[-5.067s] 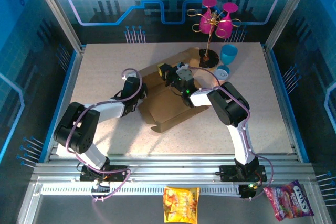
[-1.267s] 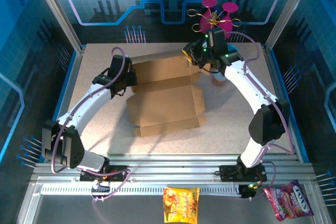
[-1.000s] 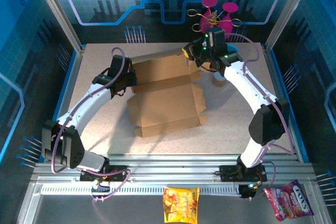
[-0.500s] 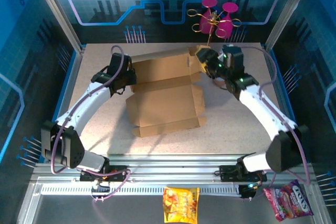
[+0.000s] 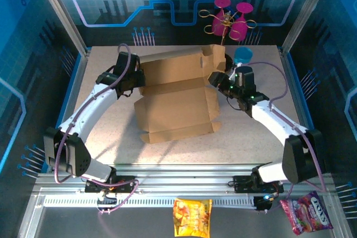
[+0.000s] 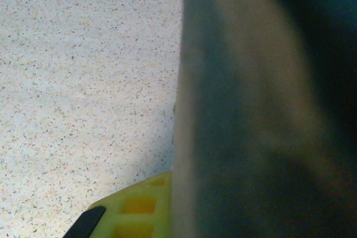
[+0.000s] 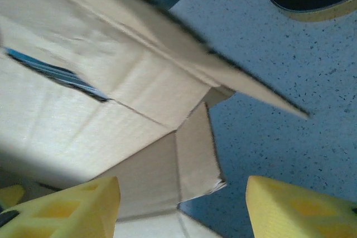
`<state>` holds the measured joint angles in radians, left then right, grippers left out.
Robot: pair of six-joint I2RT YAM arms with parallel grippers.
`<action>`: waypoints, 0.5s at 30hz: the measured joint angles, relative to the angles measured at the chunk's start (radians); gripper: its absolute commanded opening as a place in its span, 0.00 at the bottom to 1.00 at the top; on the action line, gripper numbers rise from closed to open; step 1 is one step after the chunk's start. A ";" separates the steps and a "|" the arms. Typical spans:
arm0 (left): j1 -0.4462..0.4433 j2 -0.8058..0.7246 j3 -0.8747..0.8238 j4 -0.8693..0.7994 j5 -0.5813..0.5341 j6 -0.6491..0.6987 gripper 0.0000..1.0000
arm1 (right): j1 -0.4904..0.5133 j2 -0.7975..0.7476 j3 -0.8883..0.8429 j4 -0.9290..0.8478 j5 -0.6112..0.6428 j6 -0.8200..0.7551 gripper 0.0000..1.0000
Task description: Fold the paper box
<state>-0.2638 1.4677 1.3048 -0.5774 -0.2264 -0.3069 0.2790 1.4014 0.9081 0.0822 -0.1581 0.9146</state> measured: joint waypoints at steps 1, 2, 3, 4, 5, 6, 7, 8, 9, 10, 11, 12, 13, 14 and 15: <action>0.000 0.001 0.000 -0.002 0.000 0.000 0.00 | -0.001 0.016 0.003 0.003 -0.004 -0.005 0.60; 0.000 0.002 0.000 -0.004 0.001 0.000 0.00 | -0.002 0.034 0.010 0.004 -0.008 -0.009 0.59; 0.000 0.003 0.000 -0.006 0.004 0.000 0.00 | -0.004 0.052 0.022 0.004 -0.016 -0.014 0.58; 0.000 0.003 0.000 -0.008 0.005 0.000 0.00 | -0.005 0.066 0.034 0.005 -0.021 -0.016 0.56; 0.000 0.004 0.000 -0.011 0.008 0.000 0.00 | -0.005 0.080 0.049 0.009 -0.029 -0.018 0.55; 0.000 0.005 0.000 -0.015 0.008 0.000 0.00 | -0.005 0.087 0.057 0.017 -0.034 -0.018 0.55; 0.000 0.005 0.000 -0.018 0.009 0.000 0.00 | -0.005 0.089 0.061 0.021 -0.037 -0.018 0.55; 0.000 0.005 0.000 -0.021 0.011 0.000 0.00 | -0.005 0.089 0.064 0.028 -0.040 -0.018 0.55; 0.000 0.005 0.000 -0.021 0.012 0.000 0.00 | -0.005 0.089 0.069 0.032 -0.043 -0.018 0.55; 0.000 0.005 0.000 -0.021 0.014 0.000 0.00 | -0.005 0.089 0.072 0.035 -0.045 -0.018 0.55; 0.000 0.006 0.001 -0.021 0.015 0.000 0.00 | -0.003 0.089 0.077 0.036 -0.045 -0.018 0.55; 0.000 0.007 0.002 -0.021 0.015 0.000 0.00 | 0.000 0.089 0.083 0.037 -0.048 -0.018 0.54; 0.000 0.008 0.002 -0.021 0.015 0.000 0.00 | 0.004 0.089 0.087 0.038 -0.050 -0.018 0.55; 0.000 0.010 0.003 -0.021 0.015 0.000 0.00 | 0.010 0.089 0.094 0.037 -0.053 -0.018 0.55; 0.000 0.013 0.004 -0.021 0.015 0.000 0.00 | 0.018 0.089 0.099 0.038 -0.053 -0.018 0.55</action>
<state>-0.2634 1.4811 1.3087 -0.5987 -0.2111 -0.3073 0.2966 1.4902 1.0069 0.1204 -0.2111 0.8970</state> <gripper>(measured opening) 0.085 0.546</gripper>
